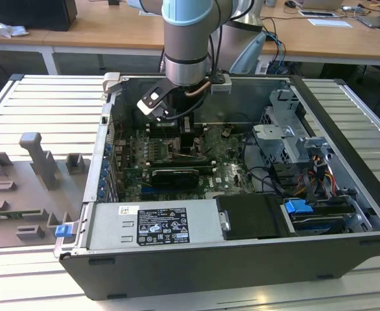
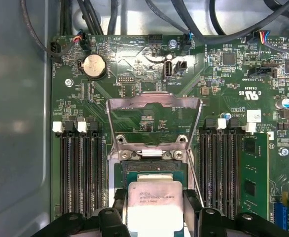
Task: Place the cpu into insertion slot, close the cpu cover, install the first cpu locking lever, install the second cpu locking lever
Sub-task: 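Place the cpu into insertion slot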
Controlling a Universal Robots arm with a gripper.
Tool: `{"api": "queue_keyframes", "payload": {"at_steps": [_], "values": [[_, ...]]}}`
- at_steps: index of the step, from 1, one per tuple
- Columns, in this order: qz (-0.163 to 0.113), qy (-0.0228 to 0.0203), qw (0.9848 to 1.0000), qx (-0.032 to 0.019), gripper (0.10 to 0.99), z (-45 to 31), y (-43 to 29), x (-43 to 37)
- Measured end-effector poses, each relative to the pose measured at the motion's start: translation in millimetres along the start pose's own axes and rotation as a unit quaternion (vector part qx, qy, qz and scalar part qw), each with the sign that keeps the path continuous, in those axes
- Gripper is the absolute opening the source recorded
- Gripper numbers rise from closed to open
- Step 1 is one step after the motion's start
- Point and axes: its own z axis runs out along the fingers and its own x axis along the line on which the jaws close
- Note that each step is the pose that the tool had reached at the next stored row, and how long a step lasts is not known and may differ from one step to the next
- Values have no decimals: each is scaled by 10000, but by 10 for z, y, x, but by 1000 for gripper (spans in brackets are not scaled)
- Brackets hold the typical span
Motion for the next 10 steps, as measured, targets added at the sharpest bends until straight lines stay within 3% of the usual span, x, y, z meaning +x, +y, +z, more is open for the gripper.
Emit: {"api": "queue_keyframes", "payload": {"at_steps": [7, 10], "values": [[0, 1, 10000, 0, 541, 7, 0, 0], [1, 0, 10000, 0, 541, 43, 0, 10]]}}
